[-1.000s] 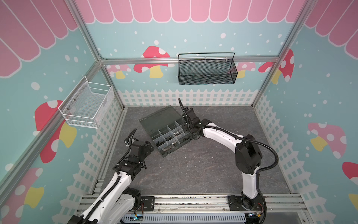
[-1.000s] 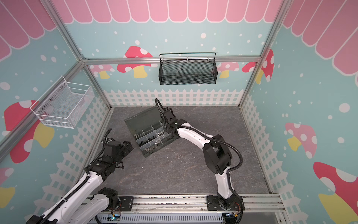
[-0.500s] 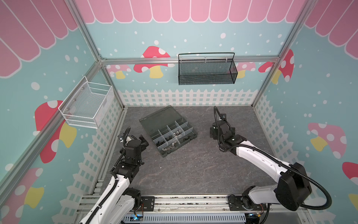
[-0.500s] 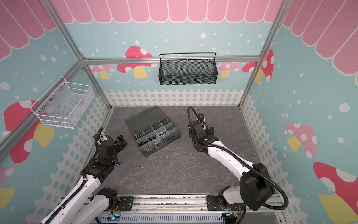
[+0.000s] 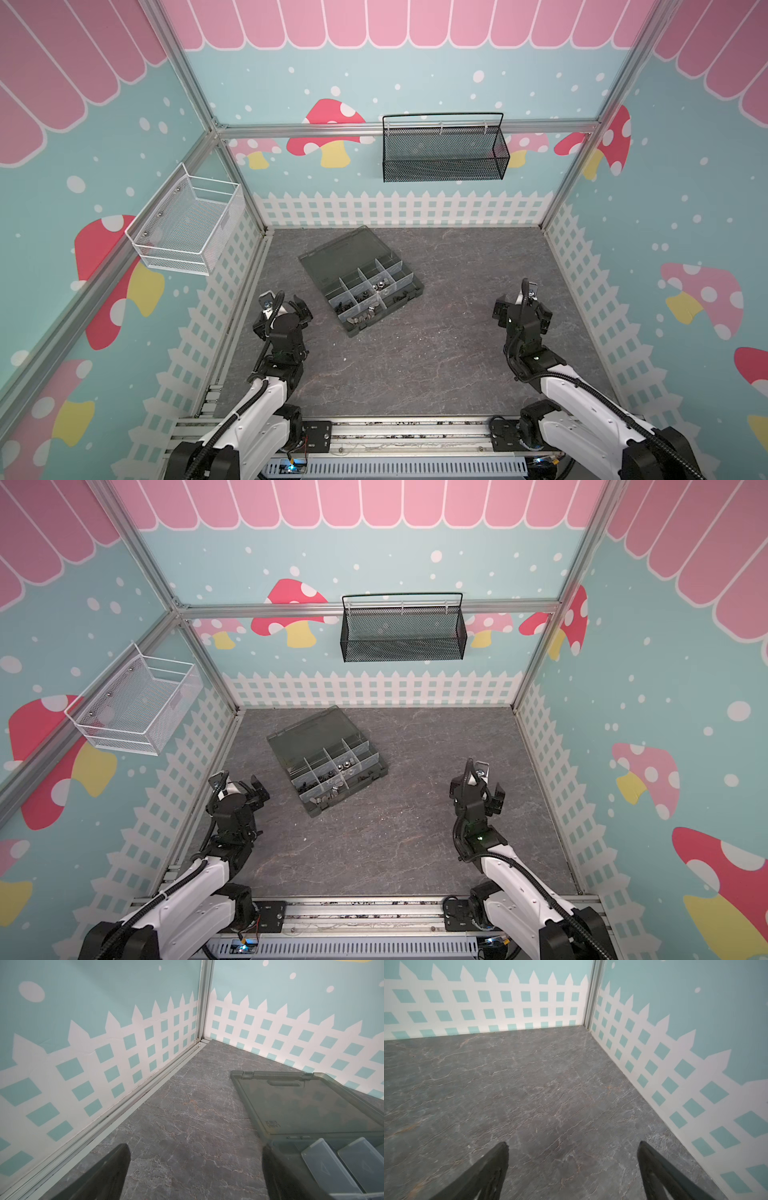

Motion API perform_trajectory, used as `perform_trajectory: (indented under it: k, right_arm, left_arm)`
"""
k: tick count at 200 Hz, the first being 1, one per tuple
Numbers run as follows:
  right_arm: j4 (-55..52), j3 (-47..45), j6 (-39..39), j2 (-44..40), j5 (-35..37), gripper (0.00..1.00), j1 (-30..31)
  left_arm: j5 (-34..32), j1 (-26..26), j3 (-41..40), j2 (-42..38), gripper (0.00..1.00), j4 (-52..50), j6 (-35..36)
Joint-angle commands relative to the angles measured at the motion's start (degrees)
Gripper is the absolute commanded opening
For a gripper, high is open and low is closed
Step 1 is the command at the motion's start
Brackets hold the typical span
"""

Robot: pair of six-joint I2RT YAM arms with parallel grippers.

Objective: Sort the screws and nuts into containers
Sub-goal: Reset both arms

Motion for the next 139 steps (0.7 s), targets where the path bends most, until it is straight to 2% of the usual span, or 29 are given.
perform_trajectory:
  k: [1, 35, 80, 110, 126, 139]
  right_arm:
    - [16.79, -5.96, -6.35, -1.14, -1.05, 0.98, -2.03]
    - [29.88, -13.94, -9.27, -0.74, -5.16, 0.97, -5.43]
    - [38.55, -16.16, -11.66, 3.45, -11.11, 0.97, -10.04]
    - [43.43, -15.52, -10.98, 8.40, -15.87, 0.98, -13.15]
    - [46.07, -14.49, -11.49, 11.83, -19.00, 0.98, -13.87]
    - [48.76, -13.59, -11.71, 14.81, -20.33, 0.98, -13.91]
  left_arm:
    - [7.15, 2.34, -0.72, 4.07, 1.00, 10.96, 3.40]
    - [11.56, 3.67, -2.13, 11.56, 1.00, 21.53, 4.68]
    - [18.19, 4.67, 0.97, 21.95, 1.00, 29.25, 5.59]
    - [20.34, 5.07, 0.71, 36.77, 1.00, 47.23, 5.72]
    - [21.93, 5.34, 1.40, 32.08, 1.00, 38.20, 5.32]
    - [24.40, 5.78, 3.09, 34.19, 1.00, 38.63, 6.07]
